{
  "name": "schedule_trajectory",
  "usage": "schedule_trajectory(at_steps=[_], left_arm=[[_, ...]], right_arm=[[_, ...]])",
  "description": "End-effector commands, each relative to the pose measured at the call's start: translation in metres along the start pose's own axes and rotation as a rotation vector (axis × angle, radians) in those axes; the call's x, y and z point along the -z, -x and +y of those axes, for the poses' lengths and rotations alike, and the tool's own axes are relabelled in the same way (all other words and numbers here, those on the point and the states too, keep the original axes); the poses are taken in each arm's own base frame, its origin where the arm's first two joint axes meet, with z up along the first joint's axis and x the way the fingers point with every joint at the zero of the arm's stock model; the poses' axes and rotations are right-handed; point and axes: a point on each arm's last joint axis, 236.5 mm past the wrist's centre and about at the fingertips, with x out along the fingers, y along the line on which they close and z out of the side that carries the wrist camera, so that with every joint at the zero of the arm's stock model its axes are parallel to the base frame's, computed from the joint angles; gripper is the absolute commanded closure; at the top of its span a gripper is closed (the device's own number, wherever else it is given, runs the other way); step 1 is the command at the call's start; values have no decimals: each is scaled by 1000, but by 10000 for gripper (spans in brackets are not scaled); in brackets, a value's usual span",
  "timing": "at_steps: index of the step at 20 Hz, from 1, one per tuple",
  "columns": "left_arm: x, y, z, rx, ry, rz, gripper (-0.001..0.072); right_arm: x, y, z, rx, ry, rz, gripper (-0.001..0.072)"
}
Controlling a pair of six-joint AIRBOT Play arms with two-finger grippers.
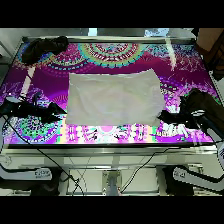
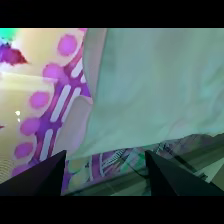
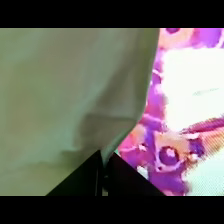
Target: Fold the shirts.
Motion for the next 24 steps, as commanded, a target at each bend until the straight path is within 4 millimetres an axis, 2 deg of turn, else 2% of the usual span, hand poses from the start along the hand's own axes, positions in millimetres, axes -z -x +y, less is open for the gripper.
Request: schedule_trajectory(at_steps=[1, 3, 8, 12, 13, 15, 16, 18, 19, 21, 22, 24], left_arm=[[-7, -12, 21, -37, 45, -4, 187], [-7, -12, 34, -93, 53, -5, 187], [-5, -18, 35, -101, 45, 13, 187], [8, -53, 24, -68, 18, 107, 188], [9, -61, 18, -49, 0, 115, 250], [5, -69, 8, -27, -61, 100, 535], [3, -70, 2, -6, -80, 91, 612], [1, -69, -11, 52, -89, 79, 692], [1, -68, -22, 96, -100, 79, 693], [1, -62, -59, 255, -118, 71, 694], [-1, -53, -87, 377, -131, 51, 695], [-13, -18, -144, 611, -195, -9, 697]], right_arm=[[0, 0, 2, -8, -5, 2, 686], [0, 0, 3, -13, -10, -1, 686], [-1, 0, 3, -13, -10, -1, 686], [-1, 0, 4, -15, -13, -3, 686], [-1, 0, 4, -17, -15, -4, 686], [-1, 0, 5, -19, -18, -5, 686], [-2, 0, 5, -21, -19, -6, 686], [-2, 1, 8, -31, -23, -5, 686], [-3, 2, 12, -45, -20, 0, 686], [-7, 10, 36, -125, 64, 16, 686], [-14, 18, 50, -167, 94, 9, 687], [-42, 41, 74, -208, 160, -60, 687]])
